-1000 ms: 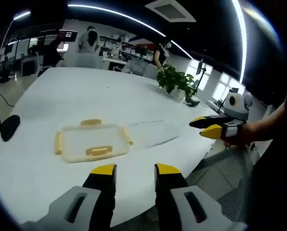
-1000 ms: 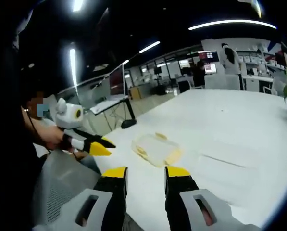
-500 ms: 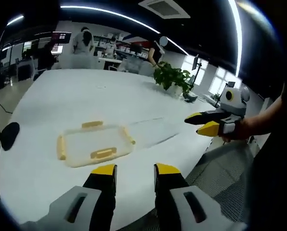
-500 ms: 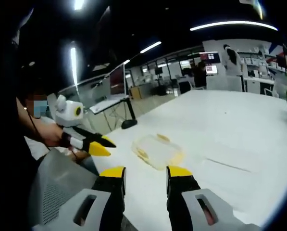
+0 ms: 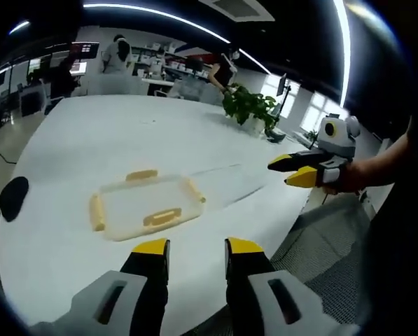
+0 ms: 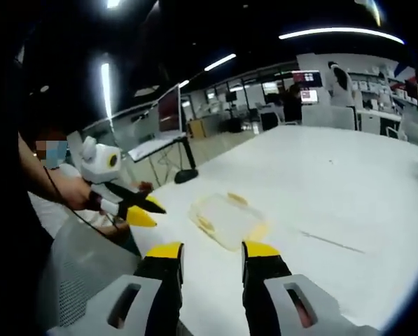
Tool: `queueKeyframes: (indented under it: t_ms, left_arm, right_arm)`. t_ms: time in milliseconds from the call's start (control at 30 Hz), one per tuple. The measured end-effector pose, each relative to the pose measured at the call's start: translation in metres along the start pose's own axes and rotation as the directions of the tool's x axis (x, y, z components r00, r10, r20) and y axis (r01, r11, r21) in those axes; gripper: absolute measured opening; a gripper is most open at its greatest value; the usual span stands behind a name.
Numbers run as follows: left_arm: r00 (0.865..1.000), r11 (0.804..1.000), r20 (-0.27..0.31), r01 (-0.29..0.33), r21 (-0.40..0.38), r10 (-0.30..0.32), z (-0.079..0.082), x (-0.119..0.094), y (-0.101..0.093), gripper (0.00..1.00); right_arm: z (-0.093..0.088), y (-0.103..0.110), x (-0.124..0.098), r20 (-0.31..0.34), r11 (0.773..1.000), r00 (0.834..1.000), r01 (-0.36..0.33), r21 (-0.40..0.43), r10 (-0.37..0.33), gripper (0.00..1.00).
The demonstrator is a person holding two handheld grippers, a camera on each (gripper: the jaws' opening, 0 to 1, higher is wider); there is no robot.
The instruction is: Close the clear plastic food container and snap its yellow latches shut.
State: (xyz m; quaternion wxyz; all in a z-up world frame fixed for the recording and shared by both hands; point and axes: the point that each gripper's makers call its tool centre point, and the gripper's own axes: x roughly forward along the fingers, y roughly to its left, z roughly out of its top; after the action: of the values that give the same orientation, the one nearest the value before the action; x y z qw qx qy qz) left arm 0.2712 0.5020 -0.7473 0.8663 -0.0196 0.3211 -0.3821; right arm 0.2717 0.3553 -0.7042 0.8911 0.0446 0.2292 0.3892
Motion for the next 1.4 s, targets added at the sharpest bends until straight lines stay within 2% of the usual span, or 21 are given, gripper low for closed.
queueKeyframes:
  t_ms: [100,133,433,900,1133,1400]
  left_arm:
    - [1.0,1.0,-0.001,0.0,-0.003,0.0,-0.001,-0.002,0.003,0.3]
    - [1.0,1.0,-0.008,0.0,0.0,0.0,-0.003,-0.002,0.005,0.3]
    - [1.0,1.0,-0.021,0.001,0.002,-0.001,-0.004,-0.004,0.018,0.29]
    - [0.998,0.998,-0.064,0.025,0.054,-0.022,-0.003,-0.002,0.041,0.29]
    - [0.998,0.999,-0.052,0.024,0.03,-0.022,0.004,-0.004,0.055,0.29]
    - [0.996,0.997,-0.082,0.04,0.059,-0.035,0.004,0.002,0.068,0.29]
  right_arm:
    - [0.002,-0.002,0.003,-0.005,1.0,1.0,0.008,-0.008,-0.008,0.3]
    - [0.002,-0.004,0.004,-0.005,0.999,1.0,0.017,0.027,-0.017,0.3]
    - [0.0,-0.002,0.012,-0.025,1.0,1.0,0.011,-0.019,-0.011,0.29]
    - [0.002,-0.005,0.032,-0.043,1.0,0.999,0.024,-0.02,-0.025,0.28]
    - [0.003,-0.006,0.041,-0.058,0.999,0.998,0.022,-0.028,-0.024,0.29]
    - [0.0,-0.008,0.048,-0.088,0.998,0.996,0.027,-0.048,-0.032,0.29]
